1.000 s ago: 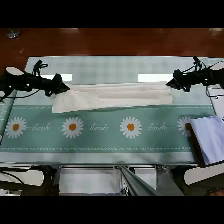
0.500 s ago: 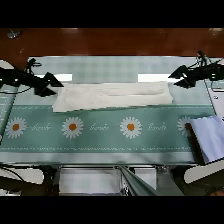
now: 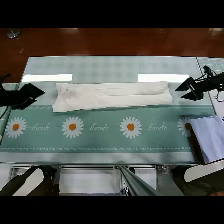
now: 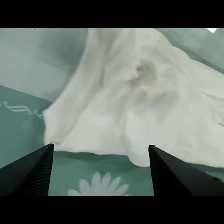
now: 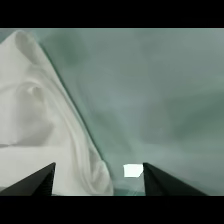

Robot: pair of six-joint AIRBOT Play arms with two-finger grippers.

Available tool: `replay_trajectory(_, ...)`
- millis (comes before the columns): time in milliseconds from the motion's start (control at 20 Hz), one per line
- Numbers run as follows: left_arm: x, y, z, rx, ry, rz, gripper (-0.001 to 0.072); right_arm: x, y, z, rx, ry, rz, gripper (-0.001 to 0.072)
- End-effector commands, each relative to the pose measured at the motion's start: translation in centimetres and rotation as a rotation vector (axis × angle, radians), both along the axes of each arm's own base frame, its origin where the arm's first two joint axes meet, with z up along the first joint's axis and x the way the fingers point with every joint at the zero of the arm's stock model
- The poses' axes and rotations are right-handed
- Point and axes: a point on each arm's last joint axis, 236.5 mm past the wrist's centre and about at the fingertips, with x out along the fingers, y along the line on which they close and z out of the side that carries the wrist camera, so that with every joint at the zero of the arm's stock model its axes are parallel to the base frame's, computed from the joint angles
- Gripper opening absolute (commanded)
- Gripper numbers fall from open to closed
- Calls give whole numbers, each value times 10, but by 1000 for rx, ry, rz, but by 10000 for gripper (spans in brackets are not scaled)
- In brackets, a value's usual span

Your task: Fold the shirts.

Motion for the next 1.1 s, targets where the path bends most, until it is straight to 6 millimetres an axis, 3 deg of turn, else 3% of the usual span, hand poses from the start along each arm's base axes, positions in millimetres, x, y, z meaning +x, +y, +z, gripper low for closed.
replay_trajectory(0, -23, -65, 26, -92, -124, -115, 701, 8, 41, -15, 61, 6, 38, 626)
replay_trajectory(150, -28, -112, 33, -172, -125, -219, 701, 14, 78, -20, 82, 7, 105, 611)
replay_trajectory(200, -30, -126, 31, -201, -111, -246, 701, 16, 89, -18, 83, 8, 129, 480)
replay_trajectory(250, -31, -137, 29, -228, -96, -267, 695, 18, 98, -12, 81, -4, 154, 220)
replay_trajectory(300, -31, -147, 24, -241, -79, -288, 493, 20, 104, -4, 73, -26, 181, 28)
replay_trajectory(350, -31, -154, 20, -237, -70, -316, 107, 22, 104, 6, 48, -50, 192, 22)
replay_trajectory(400, -29, -163, 18, -234, -73, -354, 24, 22, 97, 16, 7, -69, 197, 22)
replay_trajectory(500, -23, -185, 24, -242, -106, -421, 24, 11, 75, 40, -104, -92, 220, 21)
replay_trajectory(650, 0, -224, 32, -157, -204, -492, 22, -31, 59, 82, -206, -170, 219, 21)
replay_trajectory(750, 15, -264, 25, -89, -239, -543, 22, -61, 56, 112, -253, -263, 170, 21)
replay_trajectory(900, 23, -333, -3, -25, -193, -661, 22, -108, 60, 152, -299, -370, 125, 21)
replay_trajectory(1050, 10, -393, -39, 4, -24, -757, 21, -140, 74, 187, -307, -439, 106, 21)
